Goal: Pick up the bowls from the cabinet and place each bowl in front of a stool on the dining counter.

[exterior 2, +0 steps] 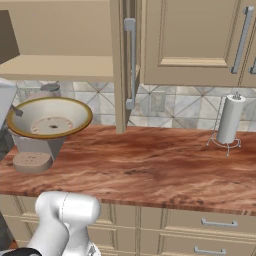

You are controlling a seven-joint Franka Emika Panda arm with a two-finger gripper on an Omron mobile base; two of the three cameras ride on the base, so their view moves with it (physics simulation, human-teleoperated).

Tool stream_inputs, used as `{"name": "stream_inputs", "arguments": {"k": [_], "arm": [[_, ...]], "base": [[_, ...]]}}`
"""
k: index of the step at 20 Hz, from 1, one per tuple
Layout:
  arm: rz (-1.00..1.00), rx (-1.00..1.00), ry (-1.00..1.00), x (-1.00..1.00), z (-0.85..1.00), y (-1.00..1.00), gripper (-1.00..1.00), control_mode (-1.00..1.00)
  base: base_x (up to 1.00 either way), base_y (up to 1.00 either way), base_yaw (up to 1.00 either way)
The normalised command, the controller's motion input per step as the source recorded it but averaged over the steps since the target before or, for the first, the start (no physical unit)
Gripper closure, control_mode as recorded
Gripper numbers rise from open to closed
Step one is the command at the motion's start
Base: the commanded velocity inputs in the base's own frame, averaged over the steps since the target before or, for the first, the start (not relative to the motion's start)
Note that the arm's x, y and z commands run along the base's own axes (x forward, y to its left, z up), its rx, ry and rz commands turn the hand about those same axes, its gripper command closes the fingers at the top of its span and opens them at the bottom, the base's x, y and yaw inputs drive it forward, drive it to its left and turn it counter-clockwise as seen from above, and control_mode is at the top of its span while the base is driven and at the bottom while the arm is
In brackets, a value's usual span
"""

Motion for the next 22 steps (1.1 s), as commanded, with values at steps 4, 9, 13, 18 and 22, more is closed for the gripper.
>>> {"name": "stream_inputs", "arguments": {"k": [4, 9, 13, 18, 22], "arm": [[0.0, 0.0, 0.0, 0.0, 0.0, 0.0, 1.0, -1.0], [0.0, 0.0, 0.0, -0.03, -0.01, -0.01, 1.0, 1.0], [0.0, 0.0, 0.0, 0.0, 0.0, 0.0, 1.0, 1.0], [0.0, 0.0, 0.0, 0.0, 0.0, 0.0, 1.0, 1.0], [0.0, 0.0, 0.0, 0.0, 0.0, 0.0, 1.0, 1.0]], "base": [[0.0, 0.0, 0.0], [-0.31, -0.18, -0.07], [-0.79, -0.43, -0.34], [-0.7, -0.56, -0.47], [-0.18, -0.73, -0.64]]}}
